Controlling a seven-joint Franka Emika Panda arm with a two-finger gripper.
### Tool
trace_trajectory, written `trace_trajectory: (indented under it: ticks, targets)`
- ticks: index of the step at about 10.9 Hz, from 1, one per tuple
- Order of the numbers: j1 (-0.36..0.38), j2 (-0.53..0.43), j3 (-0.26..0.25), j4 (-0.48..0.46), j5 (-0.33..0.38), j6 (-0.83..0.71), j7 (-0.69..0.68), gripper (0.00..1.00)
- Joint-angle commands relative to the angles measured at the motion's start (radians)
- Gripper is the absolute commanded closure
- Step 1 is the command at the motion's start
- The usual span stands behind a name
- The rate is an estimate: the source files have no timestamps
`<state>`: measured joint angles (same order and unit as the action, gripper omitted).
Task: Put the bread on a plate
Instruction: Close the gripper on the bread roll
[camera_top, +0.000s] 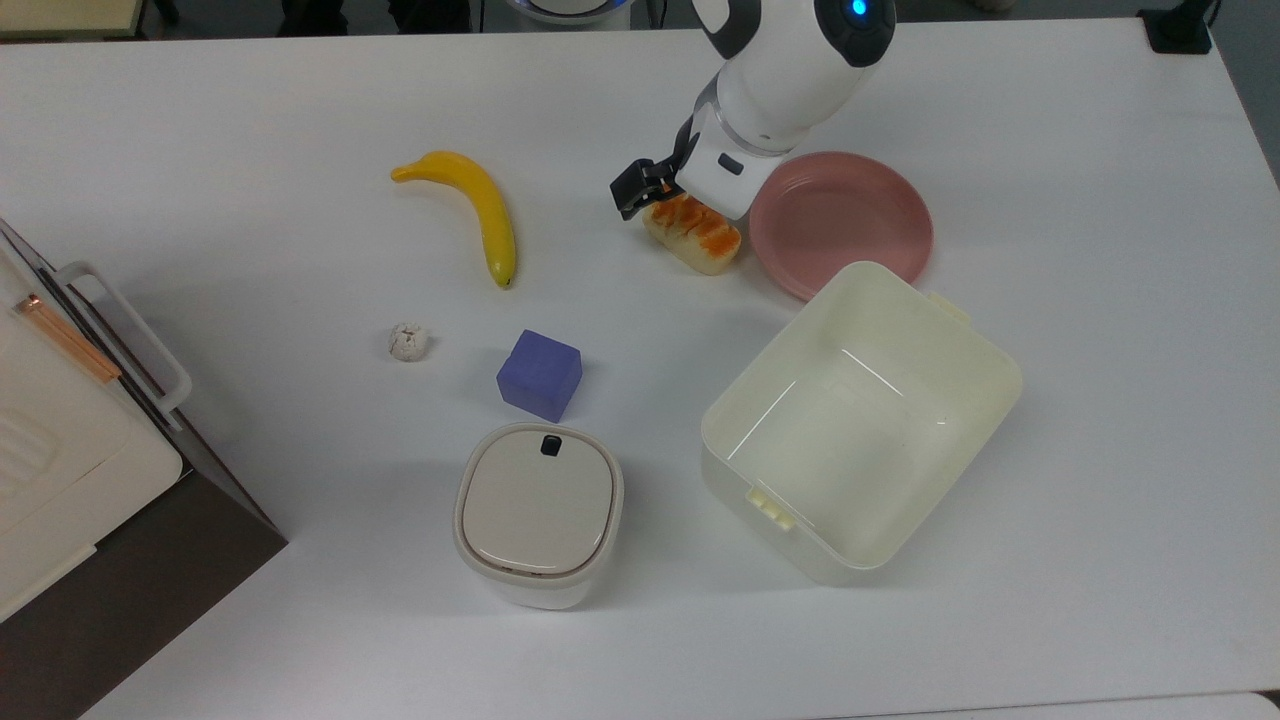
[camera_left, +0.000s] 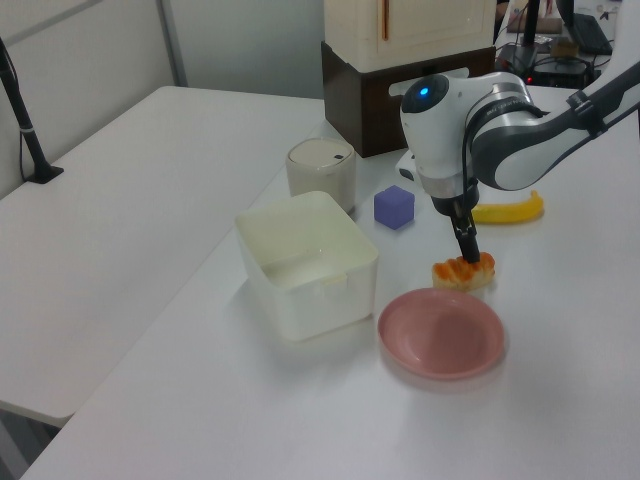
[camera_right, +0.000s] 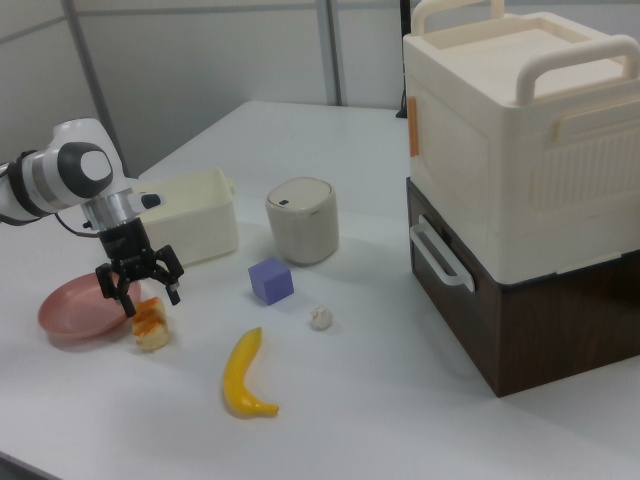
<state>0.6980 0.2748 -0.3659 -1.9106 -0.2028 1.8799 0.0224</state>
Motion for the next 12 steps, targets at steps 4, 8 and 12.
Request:
trace_trajectory:
  ticks: [4,8,12]
  targets:
    - [0.014,0.0,0.073,-0.038,0.016,-0.038,-0.028,0.0]
    - [-0.044,0.024,0.071,-0.01,0.017,-0.034,-0.071,0.19]
    - [-0.057,0.047,0.071,0.013,0.017,-0.033,-0.072,1.0]
